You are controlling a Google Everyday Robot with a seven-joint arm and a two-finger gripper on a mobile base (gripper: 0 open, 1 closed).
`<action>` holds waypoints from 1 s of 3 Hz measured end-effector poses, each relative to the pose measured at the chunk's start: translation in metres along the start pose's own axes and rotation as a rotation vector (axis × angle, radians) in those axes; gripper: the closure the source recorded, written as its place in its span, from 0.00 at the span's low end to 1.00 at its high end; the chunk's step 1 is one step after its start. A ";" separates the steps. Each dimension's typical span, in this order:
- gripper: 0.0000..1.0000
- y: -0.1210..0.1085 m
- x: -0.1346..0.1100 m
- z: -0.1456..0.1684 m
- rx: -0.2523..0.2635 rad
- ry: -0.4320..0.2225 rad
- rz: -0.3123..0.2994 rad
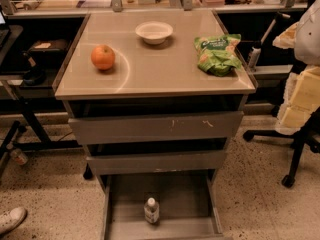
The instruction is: Pick blue plastic bottle from bottom drawer and place on counter
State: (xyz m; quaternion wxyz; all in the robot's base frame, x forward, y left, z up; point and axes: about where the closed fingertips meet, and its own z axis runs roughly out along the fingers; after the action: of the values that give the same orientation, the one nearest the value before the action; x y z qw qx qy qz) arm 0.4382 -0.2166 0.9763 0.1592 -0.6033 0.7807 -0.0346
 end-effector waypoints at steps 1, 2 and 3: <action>0.00 0.000 0.000 0.000 0.000 0.000 0.000; 0.00 0.008 -0.001 0.034 -0.051 -0.037 0.016; 0.00 0.026 -0.004 0.110 -0.159 -0.127 0.016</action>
Offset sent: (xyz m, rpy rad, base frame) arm 0.0066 0.0190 -0.0967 0.1400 0.1327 0.0127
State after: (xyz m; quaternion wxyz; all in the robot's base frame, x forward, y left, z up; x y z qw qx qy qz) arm 0.4467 -0.1902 0.8670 0.1603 -0.6087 0.7742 0.0669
